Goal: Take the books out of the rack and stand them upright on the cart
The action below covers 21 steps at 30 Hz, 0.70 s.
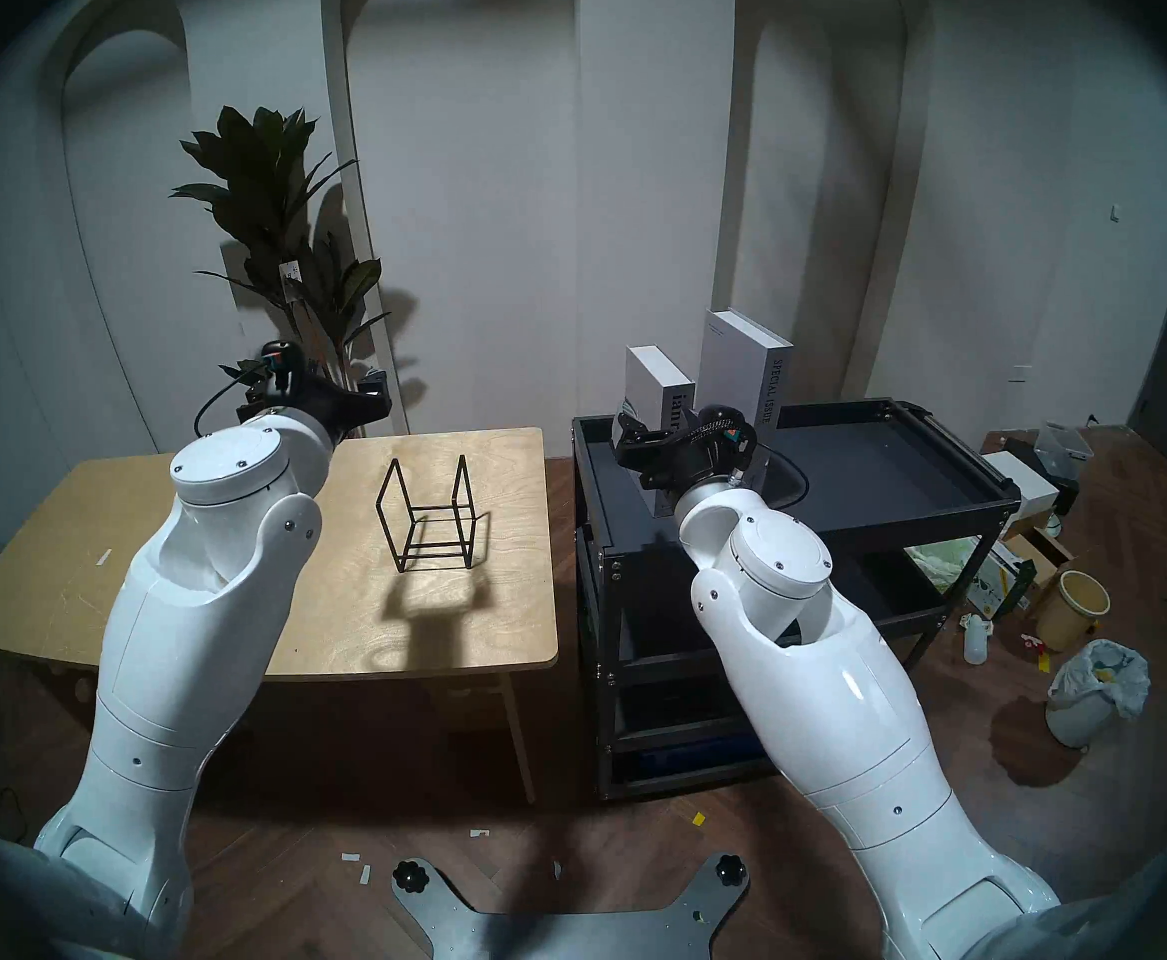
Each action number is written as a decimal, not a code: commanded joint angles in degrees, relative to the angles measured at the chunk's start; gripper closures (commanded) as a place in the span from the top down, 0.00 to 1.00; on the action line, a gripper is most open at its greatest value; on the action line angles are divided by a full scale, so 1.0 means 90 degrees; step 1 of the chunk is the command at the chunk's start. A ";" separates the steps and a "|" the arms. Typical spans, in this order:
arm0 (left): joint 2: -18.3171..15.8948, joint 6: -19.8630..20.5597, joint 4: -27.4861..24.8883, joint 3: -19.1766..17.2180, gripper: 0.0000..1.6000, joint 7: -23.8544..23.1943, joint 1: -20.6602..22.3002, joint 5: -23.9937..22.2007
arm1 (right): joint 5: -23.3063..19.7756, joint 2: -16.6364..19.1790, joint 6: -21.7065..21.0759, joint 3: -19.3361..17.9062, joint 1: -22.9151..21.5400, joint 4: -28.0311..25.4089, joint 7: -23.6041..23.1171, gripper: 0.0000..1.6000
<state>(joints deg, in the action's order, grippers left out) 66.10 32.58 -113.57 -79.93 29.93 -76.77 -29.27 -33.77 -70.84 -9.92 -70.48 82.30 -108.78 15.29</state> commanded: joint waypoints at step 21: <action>-0.0762 -0.2707 0.0937 -0.1171 1.00 -0.2714 -0.1047 -0.0465 | 0.1237 -0.0524 0.0078 0.1162 -0.0408 0.0219 0.1044 1.00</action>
<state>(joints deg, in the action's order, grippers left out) 60.54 14.18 -106.11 -88.55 11.47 -85.64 -32.76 -24.95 -73.31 -9.92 -61.34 84.21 -109.79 24.77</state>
